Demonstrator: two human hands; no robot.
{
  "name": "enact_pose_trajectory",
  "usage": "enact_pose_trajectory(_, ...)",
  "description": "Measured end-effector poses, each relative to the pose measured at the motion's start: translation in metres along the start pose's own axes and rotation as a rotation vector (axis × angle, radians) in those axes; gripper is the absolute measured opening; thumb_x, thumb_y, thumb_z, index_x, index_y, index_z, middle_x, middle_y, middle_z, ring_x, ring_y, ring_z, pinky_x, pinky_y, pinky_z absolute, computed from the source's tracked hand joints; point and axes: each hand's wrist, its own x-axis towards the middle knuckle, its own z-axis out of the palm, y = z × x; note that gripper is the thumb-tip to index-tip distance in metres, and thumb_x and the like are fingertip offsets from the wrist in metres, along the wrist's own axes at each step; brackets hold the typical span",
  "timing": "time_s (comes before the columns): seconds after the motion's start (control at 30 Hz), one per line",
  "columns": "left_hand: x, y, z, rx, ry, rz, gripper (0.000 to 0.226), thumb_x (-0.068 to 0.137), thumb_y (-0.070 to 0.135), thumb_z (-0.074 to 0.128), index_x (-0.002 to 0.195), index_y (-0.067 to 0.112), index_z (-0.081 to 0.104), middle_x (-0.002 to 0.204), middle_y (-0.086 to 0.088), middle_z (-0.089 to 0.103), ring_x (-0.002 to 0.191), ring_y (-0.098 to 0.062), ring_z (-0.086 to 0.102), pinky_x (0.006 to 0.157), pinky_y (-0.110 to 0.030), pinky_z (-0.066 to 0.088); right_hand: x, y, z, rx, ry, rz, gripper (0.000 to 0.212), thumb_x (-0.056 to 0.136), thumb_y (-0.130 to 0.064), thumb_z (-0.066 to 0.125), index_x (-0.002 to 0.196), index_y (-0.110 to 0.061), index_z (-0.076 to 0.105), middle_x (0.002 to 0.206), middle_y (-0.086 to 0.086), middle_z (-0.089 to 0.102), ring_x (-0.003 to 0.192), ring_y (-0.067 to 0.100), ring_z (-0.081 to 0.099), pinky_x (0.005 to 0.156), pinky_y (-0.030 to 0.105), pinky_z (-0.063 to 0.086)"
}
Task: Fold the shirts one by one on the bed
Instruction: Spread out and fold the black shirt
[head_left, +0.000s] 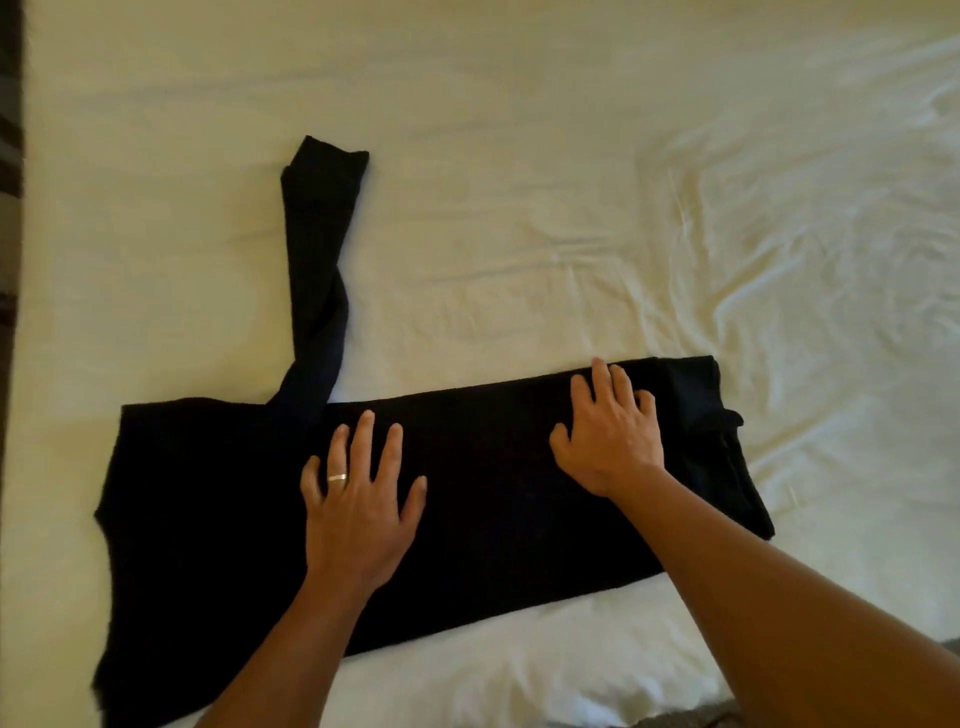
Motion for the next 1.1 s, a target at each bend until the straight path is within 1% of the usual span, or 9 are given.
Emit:
enact_pose_trajectory(0.13, -0.042, -0.055, -0.001, -0.107, 0.109, -0.137, 0.063, 0.095, 0.054, 0.036, 0.14, 0.014, 0.054, 0.152, -0.014, 0.042, 0.136, -0.037, 0.042, 0.1, -0.056, 0.034, 0.029, -0.056, -0.029, -0.004, 0.05, -0.187, 0.043, 0.1, -0.035, 0.041, 0.138, -0.015, 0.046, 0.145, 0.009, 0.041, 0.128, 0.029, 0.043, 0.103, 0.043, 0.04)
enact_pose_trajectory(0.33, -0.087, -0.112, 0.026, -0.132, 0.011, -0.444, 0.073, 0.098, 0.061, 0.027, 0.152, 0.015, 0.041, 0.159, -0.014, 0.036, 0.142, -0.038, 0.037, 0.101, -0.057, 0.037, 0.078, -0.179, -0.067, 0.464, -0.099, -0.239, 0.038, 0.102, -0.037, 0.048, 0.122, -0.008, 0.061, 0.118, 0.011, 0.063, 0.101, 0.028, 0.06, 0.085, 0.039, 0.048)
enact_pose_trajectory(0.53, -0.093, -0.108, 0.055, -0.183, -0.055, -0.492, 0.072, 0.103, 0.063, 0.014, 0.161, 0.02, 0.022, 0.167, -0.011, 0.021, 0.15, -0.036, 0.029, 0.112, -0.057, 0.036, 0.113, -0.265, -0.072, 1.195, -0.219, 0.032, 0.046, 0.092, -0.043, 0.067, 0.121, -0.008, 0.058, 0.109, 0.007, 0.067, 0.098, 0.024, 0.066, 0.09, 0.042, 0.058)
enact_pose_trajectory(0.73, -0.094, -0.11, 0.056, -0.255, -0.097, -0.524, 0.072, 0.102, 0.066, 0.009, 0.161, 0.026, 0.012, 0.169, -0.007, 0.016, 0.153, -0.033, 0.024, 0.116, -0.055, 0.031, 0.096, -0.285, -0.078, 1.326, -0.107, 0.016, 0.019, 0.09, -0.017, 0.073, 0.1, -0.017, 0.057, 0.091, -0.003, 0.063, 0.08, 0.01, 0.061, 0.064, 0.022, 0.051)
enact_pose_trajectory(0.83, -0.091, -0.109, 0.039, -0.31, -0.171, -0.531, 0.075, 0.096, 0.07, 0.005, 0.162, 0.033, 0.001, 0.171, 0.0, -0.005, 0.157, -0.03, 0.002, 0.122, -0.054, 0.014, 0.068, -0.292, -0.099, 1.326, -0.017, -0.029, 0.012, 0.089, -0.016, 0.071, 0.091, -0.021, 0.06, 0.088, 0.0, 0.066, 0.081, 0.014, 0.065, 0.07, 0.029, 0.058)
enact_pose_trajectory(0.9, -0.087, -0.107, 0.02, -0.391, -0.147, -0.604, 0.069, 0.099, 0.067, 0.025, 0.16, 0.036, 0.013, 0.169, 0.002, 0.002, 0.156, -0.028, 0.002, 0.121, -0.052, 0.01, 0.045, -0.299, -0.114, 1.298, 0.062, -0.089, 0.01, 0.089, -0.02, 0.071, 0.095, -0.019, 0.063, 0.089, 0.0, 0.068, 0.083, 0.015, 0.067, 0.071, 0.031, 0.059)
enact_pose_trajectory(0.97, -0.084, -0.106, -0.003, -0.547, 0.024, -0.693, 0.049, 0.1, 0.056, 0.046, 0.145, 0.038, 0.044, 0.153, 0.004, 0.037, 0.144, -0.024, 0.029, 0.115, -0.051, 0.021, 0.015, -0.307, -0.123, 1.261, 0.134, -0.143, 0.026, 0.09, -0.029, 0.07, 0.11, -0.012, 0.064, 0.095, 0.0, 0.069, 0.085, 0.016, 0.067, 0.072, 0.033, 0.059)
enact_pose_trajectory(1.03, -0.082, -0.109, -0.026, -0.946, 0.206, -0.745, 0.014, 0.1, 0.044, 0.055, 0.106, 0.037, 0.065, 0.108, 0.009, 0.062, 0.105, -0.015, 0.057, 0.095, -0.042, 0.042, -0.017, -0.312, -0.121, 1.266, 0.164, -0.206, 0.029, 0.093, -0.034, 0.066, 0.097, -0.006, 0.061, 0.08, 0.001, 0.063, 0.068, 0.016, 0.059, 0.063, 0.033, 0.053)
enact_pose_trajectory(1.1, -0.083, -0.115, -0.047, -1.393, 0.283, -0.735, 0.027, 0.102, 0.036, 0.055, 0.081, 0.021, 0.063, 0.079, 0.0, 0.065, 0.071, -0.016, 0.059, 0.068, -0.028, 0.048, -0.052, -0.312, -0.11, 1.28, 0.185, -0.268, 0.037, 0.096, -0.034, 0.061, 0.077, -0.004, 0.05, 0.062, 0.003, 0.045, 0.054, 0.015, 0.041, 0.052, 0.033, 0.038)
